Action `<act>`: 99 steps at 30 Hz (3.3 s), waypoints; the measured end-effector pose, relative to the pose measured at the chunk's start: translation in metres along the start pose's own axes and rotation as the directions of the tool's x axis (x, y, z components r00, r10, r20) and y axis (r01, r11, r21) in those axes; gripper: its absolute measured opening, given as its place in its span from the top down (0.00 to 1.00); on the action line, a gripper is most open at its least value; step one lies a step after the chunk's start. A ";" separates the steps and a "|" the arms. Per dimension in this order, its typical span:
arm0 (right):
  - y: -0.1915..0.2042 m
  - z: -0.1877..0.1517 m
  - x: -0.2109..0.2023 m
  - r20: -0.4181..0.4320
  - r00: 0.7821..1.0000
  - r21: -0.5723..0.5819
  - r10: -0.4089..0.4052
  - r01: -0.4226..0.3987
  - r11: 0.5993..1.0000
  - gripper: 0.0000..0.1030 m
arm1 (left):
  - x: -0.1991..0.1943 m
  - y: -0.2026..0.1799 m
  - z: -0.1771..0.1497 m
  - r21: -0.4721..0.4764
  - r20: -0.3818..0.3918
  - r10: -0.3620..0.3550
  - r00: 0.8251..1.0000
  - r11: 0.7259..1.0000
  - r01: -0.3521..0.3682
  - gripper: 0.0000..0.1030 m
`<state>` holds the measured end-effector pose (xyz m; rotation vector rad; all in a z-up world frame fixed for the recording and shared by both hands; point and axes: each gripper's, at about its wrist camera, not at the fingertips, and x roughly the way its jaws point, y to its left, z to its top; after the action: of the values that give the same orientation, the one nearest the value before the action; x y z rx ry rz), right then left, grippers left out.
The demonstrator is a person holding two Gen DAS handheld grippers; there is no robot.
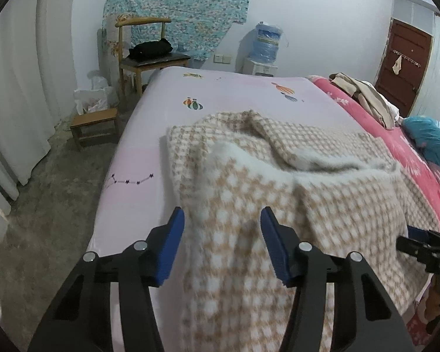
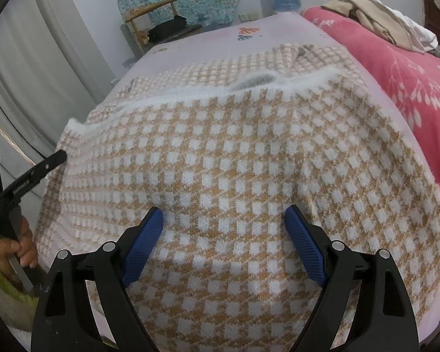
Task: Fold large clothes
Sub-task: 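Move the left tool to the white hem band and pinch it closed, then grasp the hem band with the right tool while the left tool holds it, then lift the hem band with both tools and fold it over the cardigan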
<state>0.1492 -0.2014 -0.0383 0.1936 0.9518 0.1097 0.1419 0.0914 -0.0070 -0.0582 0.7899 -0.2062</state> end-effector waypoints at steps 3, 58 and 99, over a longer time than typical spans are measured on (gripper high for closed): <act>0.003 0.001 0.001 -0.006 1.000 -0.001 -0.004 0.004 1.000 0.21 | 0.008 0.001 0.008 0.000 -0.024 -0.041 0.999 0.999 0.041 0.51; -0.054 0.114 -0.128 0.368 0.927 -0.075 -0.076 0.111 0.991 0.95 | -0.069 -0.047 0.072 0.215 0.300 0.044 0.953 0.970 -0.112 0.89; -0.082 0.199 0.008 0.093 0.995 0.076 -0.047 0.040 0.996 0.55 | 0.114 0.034 0.159 -0.259 -0.142 -0.264 0.954 0.940 0.221 0.71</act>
<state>0.3168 -0.3030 0.0504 0.2442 0.8653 0.0245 0.3383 0.0977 0.0203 -0.3737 0.9810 -0.3530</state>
